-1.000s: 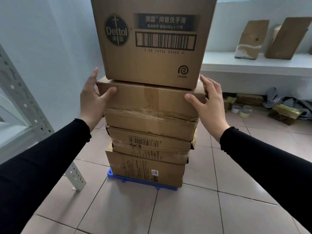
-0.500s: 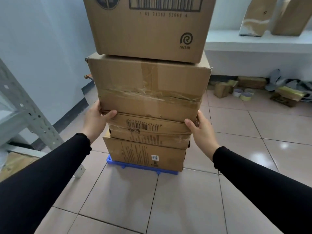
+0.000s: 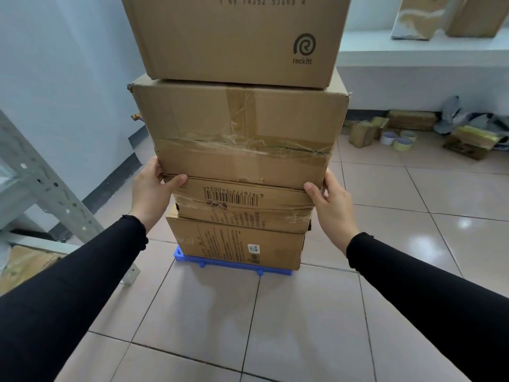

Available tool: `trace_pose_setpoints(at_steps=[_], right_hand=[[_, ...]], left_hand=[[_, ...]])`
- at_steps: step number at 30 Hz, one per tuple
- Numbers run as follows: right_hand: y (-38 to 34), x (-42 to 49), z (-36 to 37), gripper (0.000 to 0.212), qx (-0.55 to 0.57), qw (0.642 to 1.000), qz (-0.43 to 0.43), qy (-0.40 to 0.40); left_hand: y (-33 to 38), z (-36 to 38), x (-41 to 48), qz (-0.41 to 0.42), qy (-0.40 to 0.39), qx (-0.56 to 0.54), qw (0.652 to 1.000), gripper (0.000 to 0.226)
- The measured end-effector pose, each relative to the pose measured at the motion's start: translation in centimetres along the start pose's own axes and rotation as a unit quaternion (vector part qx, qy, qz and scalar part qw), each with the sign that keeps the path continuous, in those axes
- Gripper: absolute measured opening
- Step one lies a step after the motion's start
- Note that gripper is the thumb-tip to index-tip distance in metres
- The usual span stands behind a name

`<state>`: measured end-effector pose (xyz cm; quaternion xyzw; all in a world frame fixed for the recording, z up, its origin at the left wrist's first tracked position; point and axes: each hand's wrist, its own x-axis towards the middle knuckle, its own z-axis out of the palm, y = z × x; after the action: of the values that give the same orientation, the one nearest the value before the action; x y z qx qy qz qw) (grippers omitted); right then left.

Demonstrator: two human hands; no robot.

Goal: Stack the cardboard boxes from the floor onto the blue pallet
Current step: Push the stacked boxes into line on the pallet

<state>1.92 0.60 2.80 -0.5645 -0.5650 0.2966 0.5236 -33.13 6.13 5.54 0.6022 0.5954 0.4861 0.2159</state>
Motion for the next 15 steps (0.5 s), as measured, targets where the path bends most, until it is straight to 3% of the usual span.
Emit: trace_pose_setpoints(at_steps=[7,10,12,15], right_hand=[[0.4,0.1,-0.1,0.052,0.010,1.000,-0.009,-0.019],[1.8,-0.1,-0.5,0.085,-0.035,0.999,-0.006,-0.035],[3.3,-1.1,-0.6,0.111,-0.056,0.996,0.054,-0.047],[5.9,-2.8,-0.1,0.115,-0.072,0.987,0.123,-0.069]], left_hand=[[-1.1,-0.1,0.1,0.002,-0.008,-0.011,1.000,0.054],[-2.5,-0.1,-0.8,-0.027,-0.025,-0.027,0.999,0.086],[-4.5,0.0,-1.7,-0.067,-0.036,0.002,0.997,0.102],[-6.4,0.8,-3.2,-0.108,-0.071,0.070,0.989,0.102]])
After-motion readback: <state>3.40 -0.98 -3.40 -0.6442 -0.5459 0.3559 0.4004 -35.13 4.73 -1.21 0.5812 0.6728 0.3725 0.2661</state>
